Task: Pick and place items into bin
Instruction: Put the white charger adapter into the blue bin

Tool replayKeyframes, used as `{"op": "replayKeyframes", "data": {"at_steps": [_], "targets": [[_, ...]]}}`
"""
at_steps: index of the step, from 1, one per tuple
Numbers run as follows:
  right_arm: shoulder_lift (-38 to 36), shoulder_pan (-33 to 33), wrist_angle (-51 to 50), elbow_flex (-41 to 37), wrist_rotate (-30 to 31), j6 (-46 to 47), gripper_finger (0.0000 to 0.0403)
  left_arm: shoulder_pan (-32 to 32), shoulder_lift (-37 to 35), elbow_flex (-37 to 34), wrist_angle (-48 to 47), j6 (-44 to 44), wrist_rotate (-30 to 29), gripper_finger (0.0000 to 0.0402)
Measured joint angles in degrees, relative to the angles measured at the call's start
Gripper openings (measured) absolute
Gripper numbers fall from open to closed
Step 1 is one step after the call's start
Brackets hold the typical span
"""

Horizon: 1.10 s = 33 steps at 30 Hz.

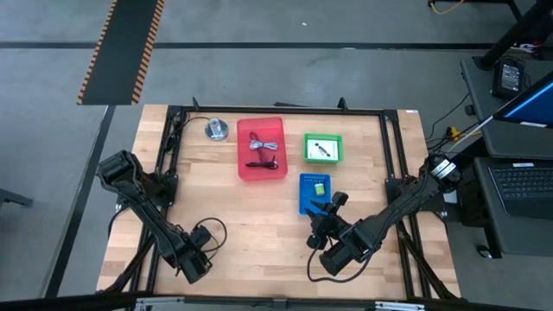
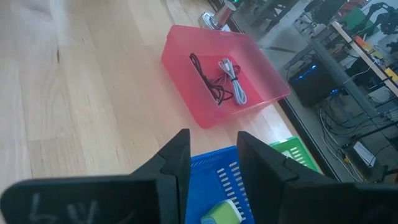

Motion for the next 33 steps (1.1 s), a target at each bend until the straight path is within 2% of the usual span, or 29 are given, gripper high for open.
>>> {"op": "replayKeyframes", "data": {"at_steps": [5, 12, 18, 25, 33], "targets": [[0.0, 0.0, 0.0, 0.0, 0.0, 0.0, 0.0110, 0.0, 0.1, 1.1, -1.9, -0.7, 0.6, 0.0235], [0.0, 0.0, 0.7, 0.0, 0.0, 0.0, 0.0110, 0.0, 0.1, 6.0, -12.7, -0.5, 0.4, 0.0235], [0.0, 0.0, 1.0, 0.0, 0.0, 0.0, 0.0110, 0.0, 0.0, 9.2, -13.5, -1.6, -0.2, 0.0235], [0.0, 0.0, 1.0, 0.0, 0.0, 0.0, 0.0110, -1.2, 0.0, 10.4, -13.2, -10.3, 0.3, 0.0235], [0.0, 0.0, 1.0, 0.0, -0.5, 0.0, 0.0110, -5.7, -0.1, 10.4, -12.8, -23.6, 0.4, 0.0235]]}}
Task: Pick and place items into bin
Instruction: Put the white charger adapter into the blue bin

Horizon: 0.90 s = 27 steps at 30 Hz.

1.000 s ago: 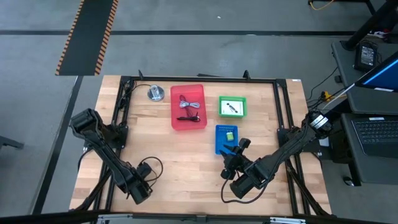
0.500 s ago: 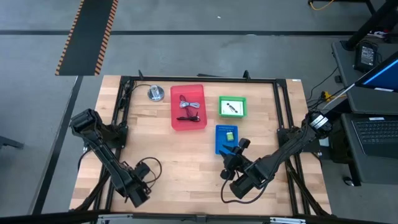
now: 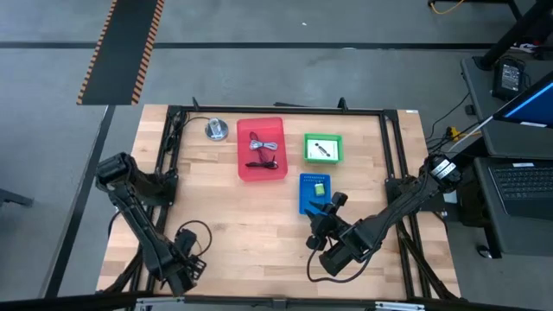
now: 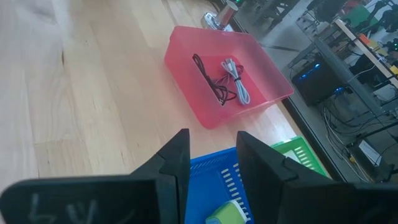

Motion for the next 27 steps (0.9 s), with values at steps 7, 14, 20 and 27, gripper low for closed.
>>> {"op": "replayKeyframes", "data": {"at_steps": [7, 14, 20, 27], "targets": [[0.0, 0.0, 0.2, 0.0, 0.0, 0.0, 0.0110, -1.9, 0.2, -0.4, 0.1, -5.1, -1.9, 0.0235], [0.0, 0.0, 0.5, 0.0, 0.0, 0.0, 0.0110, -1.5, 2.5, -2.8, 0.9, -6.4, -2.1, 0.0235], [0.0, 0.0, 0.5, 0.0, 0.0, 0.0, 0.0110, -1.5, 4.0, -4.7, 7.5, -6.5, -1.6, 0.0235], [0.0, 0.0, 0.6, 0.0, -0.1, 0.0, 0.0110, -1.5, 4.5, -4.7, 8.3, -5.0, -1.7, 0.0225]]}}
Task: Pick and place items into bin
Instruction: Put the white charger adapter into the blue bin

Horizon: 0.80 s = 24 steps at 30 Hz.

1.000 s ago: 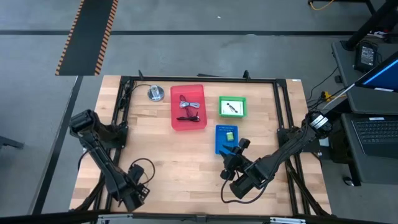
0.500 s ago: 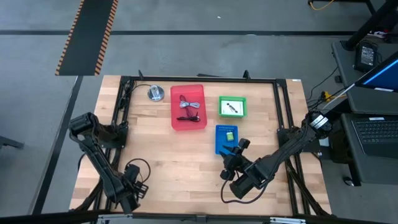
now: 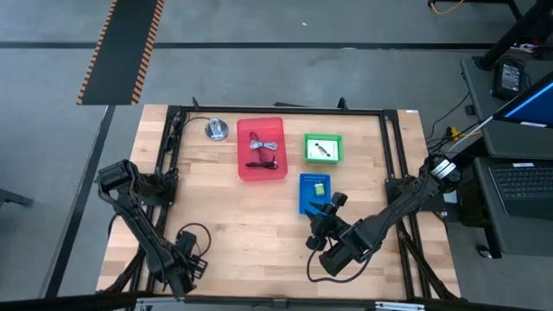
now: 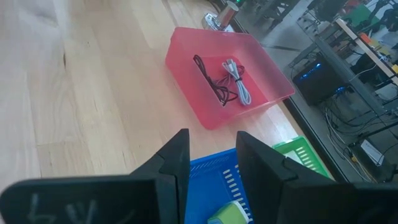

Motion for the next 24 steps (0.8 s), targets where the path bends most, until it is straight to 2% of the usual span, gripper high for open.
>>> {"op": "replayKeyframes", "data": {"at_steps": [4, 8, 16, 24], "targets": [[0.0, 0.0, 0.0, 0.0, 0.0, 0.0, 0.0110, 0.0, 0.0, 0.0, 0.2, 2.4, 0.0, 0.0192], [0.0, 0.0, 0.0, 0.0, 0.0, 0.0, 0.0110, 0.0, -0.2, 0.0, 0.2, 5.1, -1.2, 0.0190], [0.0, 0.0, 0.0, 0.0, 0.0, 0.0, 0.0110, 0.1, -3.8, -0.1, 1.0, 10.7, -11.3, 0.0190], [0.0, 0.0, 0.0, 0.0, 0.0, -0.3, 0.0110, 1.9, -9.7, -0.1, -0.1, 20.5, -19.8, 0.0190]]}}
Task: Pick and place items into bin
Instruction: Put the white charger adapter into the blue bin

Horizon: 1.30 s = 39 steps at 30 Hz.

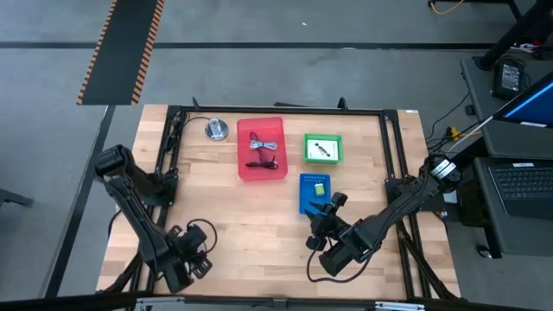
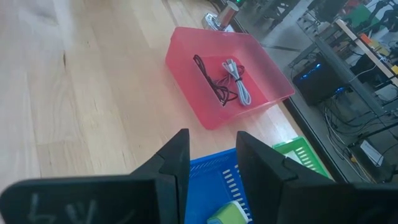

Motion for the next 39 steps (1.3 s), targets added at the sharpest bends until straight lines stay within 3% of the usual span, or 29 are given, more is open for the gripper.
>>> {"op": "replayKeyframes", "data": {"at_steps": [7, 18, 27, 39], "targets": [[0.0, 0.0, -0.3, 0.0, 0.0, -0.2, 0.0110, 3.1, -5.0, 0.0, -0.2, 14.1, -9.0, 0.0190], [0.0, 2.4, -0.2, 0.0, -2.1, 0.0, 0.0110, 7.8, -7.9, 0.0, 3.8, 38.1, -16.2, 0.0190], [0.0, 7.0, -0.2, 0.0, -2.5, 3.3, 0.0110, 15.3, -7.9, 0.1, 17.3, 65.3, -14.1, 0.0190], [0.0, 12.6, -0.2, 0.0, -2.5, 6.1, 0.0110, 23.3, -7.9, 0.1, 33.3, 89.7, -9.1, 0.0190]]}}
